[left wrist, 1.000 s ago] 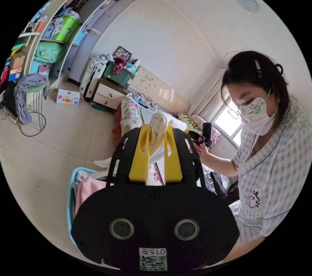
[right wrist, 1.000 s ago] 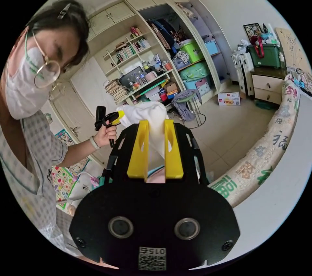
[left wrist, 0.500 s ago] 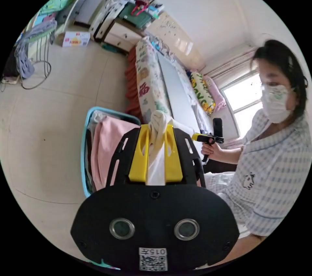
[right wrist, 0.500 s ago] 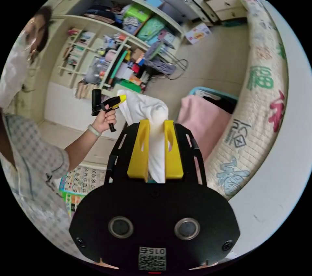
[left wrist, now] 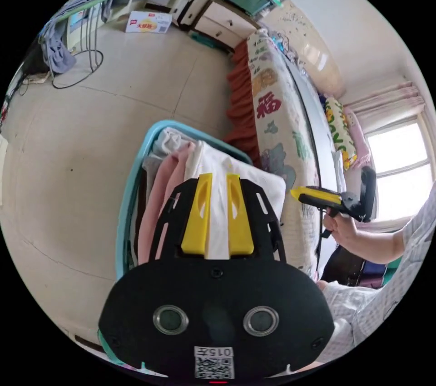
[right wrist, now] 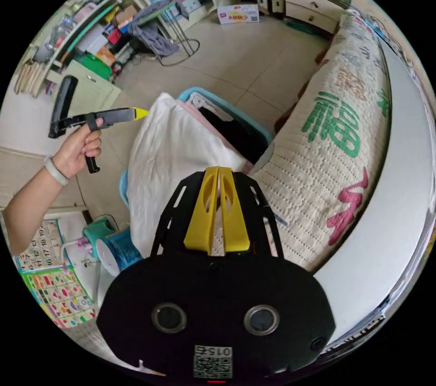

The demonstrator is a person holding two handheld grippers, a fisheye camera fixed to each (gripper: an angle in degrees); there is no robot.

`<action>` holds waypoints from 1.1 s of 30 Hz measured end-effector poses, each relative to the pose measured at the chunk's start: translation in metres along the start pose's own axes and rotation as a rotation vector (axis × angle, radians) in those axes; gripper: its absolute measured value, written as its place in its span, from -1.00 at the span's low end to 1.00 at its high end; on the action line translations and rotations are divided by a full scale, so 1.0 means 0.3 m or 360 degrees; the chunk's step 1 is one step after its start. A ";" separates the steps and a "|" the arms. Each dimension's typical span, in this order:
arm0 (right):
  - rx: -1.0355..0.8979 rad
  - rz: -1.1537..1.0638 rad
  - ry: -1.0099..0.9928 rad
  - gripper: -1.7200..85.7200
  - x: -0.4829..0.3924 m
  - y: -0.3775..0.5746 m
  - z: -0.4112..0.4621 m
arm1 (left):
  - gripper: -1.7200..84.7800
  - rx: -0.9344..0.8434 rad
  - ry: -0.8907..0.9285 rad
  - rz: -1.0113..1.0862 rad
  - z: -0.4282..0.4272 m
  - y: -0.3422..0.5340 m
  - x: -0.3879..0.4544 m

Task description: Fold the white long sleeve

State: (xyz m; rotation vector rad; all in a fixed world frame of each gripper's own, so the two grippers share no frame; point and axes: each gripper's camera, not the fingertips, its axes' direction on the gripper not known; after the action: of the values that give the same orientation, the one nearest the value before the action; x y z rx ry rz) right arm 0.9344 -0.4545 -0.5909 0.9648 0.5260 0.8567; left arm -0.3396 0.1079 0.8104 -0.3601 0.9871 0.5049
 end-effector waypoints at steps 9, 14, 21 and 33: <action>-0.0335 0.0121 0.0167 -0.98 -0.049 -0.183 0.429 | -0.98 -0.0356 -0.0636 0.0151 0.297 -0.167 0.226; -0.0344 0.0084 0.0356 -0.98 -0.147 -0.191 0.553 | -0.98 -0.0295 -0.0525 -0.0045 0.286 -0.235 0.209; -0.0343 0.0151 0.0283 -0.98 -0.177 -0.070 0.561 | -0.97 -0.0341 -0.0399 -0.0127 0.203 -0.338 0.281; -0.0266 0.0556 -0.0268 -0.97 -0.202 0.529 0.178 | -0.83 -0.0508 0.0019 -0.0206 -0.184 0.021 0.770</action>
State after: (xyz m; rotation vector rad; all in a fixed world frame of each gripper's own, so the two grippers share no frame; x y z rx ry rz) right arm 0.8764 -0.4838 -0.4250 0.9786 0.1381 1.1011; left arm -0.2772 0.1404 0.5836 -0.7089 0.8886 0.5434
